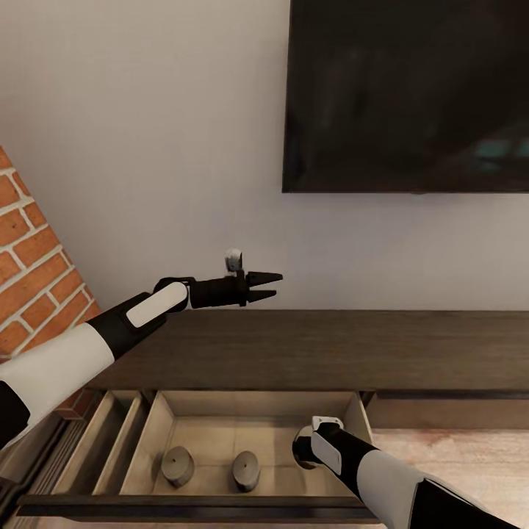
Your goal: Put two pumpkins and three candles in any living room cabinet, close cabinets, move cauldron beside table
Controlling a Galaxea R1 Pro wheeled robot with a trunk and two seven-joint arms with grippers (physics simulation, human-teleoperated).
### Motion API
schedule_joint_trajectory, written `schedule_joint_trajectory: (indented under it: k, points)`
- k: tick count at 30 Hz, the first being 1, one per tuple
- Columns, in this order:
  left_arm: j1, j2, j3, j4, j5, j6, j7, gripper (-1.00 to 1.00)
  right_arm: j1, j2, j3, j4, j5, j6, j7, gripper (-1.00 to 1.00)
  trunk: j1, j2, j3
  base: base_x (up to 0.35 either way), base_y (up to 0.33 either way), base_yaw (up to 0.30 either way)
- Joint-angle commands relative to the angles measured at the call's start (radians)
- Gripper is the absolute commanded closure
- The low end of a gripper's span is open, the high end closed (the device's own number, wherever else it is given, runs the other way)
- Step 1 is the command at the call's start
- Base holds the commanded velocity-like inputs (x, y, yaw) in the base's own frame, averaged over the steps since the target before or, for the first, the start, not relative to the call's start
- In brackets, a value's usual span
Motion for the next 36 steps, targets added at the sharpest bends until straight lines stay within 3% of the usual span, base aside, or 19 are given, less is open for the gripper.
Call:
schedule_joint_trajectory:
  k: [1,5,8,11,17,22,27,36]
  points:
    - [0.000,-0.001,0.000,0.000,0.000,0.000,0.001,-1.00,0.000,0.001,0.001,-0.001,0.001,0.014,-0.002,1.00,0.004,-0.007,-0.003,0.000,0.000,0.000]
    - [0.000,-0.003,0.000,0.000,0.000,0.000,0.001,-1.00,-0.006,0.008,0.001,-0.007,0.000,0.124,-0.008,1.00,0.019,-0.035,-0.016,0.000,0.000,0.000]
    - [0.000,-0.002,0.000,0.000,0.000,0.000,0.002,-1.00,-0.025,0.037,-0.001,-0.005,-0.006,0.221,-0.010,1.00,0.031,-0.056,-0.025,0.000,0.000,0.000]
    - [0.000,-0.003,0.000,0.000,0.000,0.000,0.003,-1.00,-0.036,0.052,-0.002,0.003,-0.009,0.239,-0.009,1.00,0.042,-0.077,-0.035,0.000,0.000,0.000]
    - [0.000,-0.007,0.000,0.001,0.000,0.000,0.006,-1.00,-0.038,0.051,0.000,-0.003,0.002,0.237,-0.008,1.00,0.065,-0.119,-0.053,0.000,0.000,0.000]
    - [0.000,-0.009,0.000,0.001,-0.001,0.000,0.006,-1.00,-0.038,0.046,0.002,-0.001,0.010,0.186,-0.009,1.00,0.084,-0.154,-0.069,0.000,0.000,0.000]
    - [0.000,-0.009,0.000,0.000,-0.001,0.000,0.006,-1.00,-0.038,0.046,0.002,0.004,0.118,0.098,-0.010,1.00,0.104,-0.189,-0.085,0.000,0.000,0.000]
    - [0.000,-0.009,0.001,0.001,-0.001,0.000,0.006,-1.00,-0.038,0.047,0.001,0.001,0.131,0.095,-0.010,1.00,0.138,-0.252,-0.113,0.000,0.000,0.000]
